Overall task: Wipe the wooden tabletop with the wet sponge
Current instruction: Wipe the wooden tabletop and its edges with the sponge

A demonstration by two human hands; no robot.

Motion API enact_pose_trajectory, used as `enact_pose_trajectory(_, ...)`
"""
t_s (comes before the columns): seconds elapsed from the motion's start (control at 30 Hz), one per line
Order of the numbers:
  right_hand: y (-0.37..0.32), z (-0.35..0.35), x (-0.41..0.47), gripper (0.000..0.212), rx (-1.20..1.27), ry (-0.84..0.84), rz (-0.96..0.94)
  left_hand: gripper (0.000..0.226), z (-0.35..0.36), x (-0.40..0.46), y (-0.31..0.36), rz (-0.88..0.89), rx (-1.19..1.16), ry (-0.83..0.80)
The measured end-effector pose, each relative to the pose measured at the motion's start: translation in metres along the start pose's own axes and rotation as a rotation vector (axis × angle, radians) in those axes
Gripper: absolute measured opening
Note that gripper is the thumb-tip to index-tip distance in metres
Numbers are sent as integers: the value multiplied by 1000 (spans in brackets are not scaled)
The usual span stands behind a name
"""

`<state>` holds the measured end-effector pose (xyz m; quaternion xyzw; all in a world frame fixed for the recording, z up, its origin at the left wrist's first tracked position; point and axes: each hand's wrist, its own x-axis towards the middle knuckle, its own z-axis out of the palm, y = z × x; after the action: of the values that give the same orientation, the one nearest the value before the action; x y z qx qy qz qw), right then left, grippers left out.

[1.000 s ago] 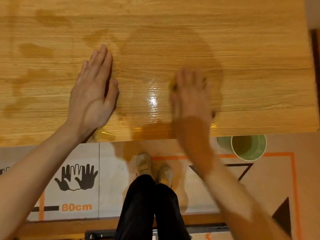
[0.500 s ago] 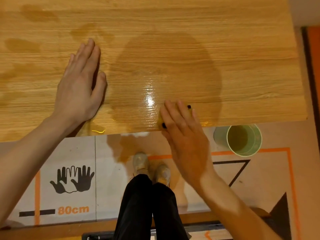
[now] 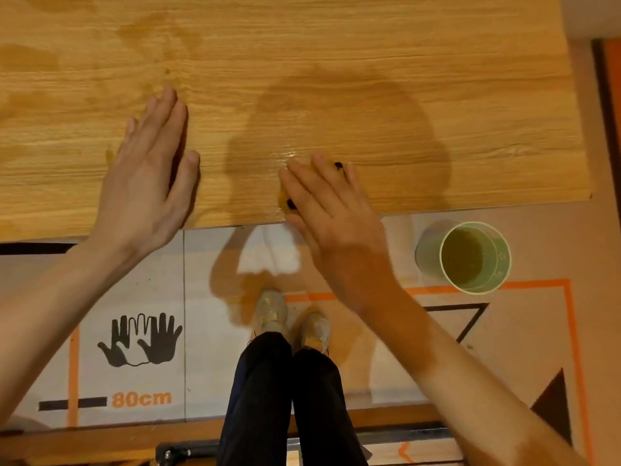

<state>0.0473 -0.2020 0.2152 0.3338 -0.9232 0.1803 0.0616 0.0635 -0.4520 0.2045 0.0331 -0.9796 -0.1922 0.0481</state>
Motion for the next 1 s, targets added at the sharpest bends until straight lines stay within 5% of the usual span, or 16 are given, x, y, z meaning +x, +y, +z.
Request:
enact_pose_trajectory(0.1,58,-15,-18,44,-61,34,36,59,3,1,-5,6,12,14)
enact_pose_trajectory(0.3,89,1,-44,39,14,474,570,57,6,0,-5,14,30,51)
enact_pose_trajectory(0.57,-42,101,10,41,41,706,374,60,8,3,-8,7,-2,80)
enact_pose_trajectory(0.7,2,94,-9,45,-104,689,144,64,9,4,-12,7,-19,81)
enact_pose_trajectory(0.83,58,87,-27,54,190,849,351,68,13,0,-12,15,-44,121)
enact_pose_trajectory(0.93,4,109,2,53,248,877,467,67,11,4,-12,27,-23,129)
enact_pose_trajectory(1.0,-48,128,19,45,83,909,353,65,9,6,-11,20,-10,116)
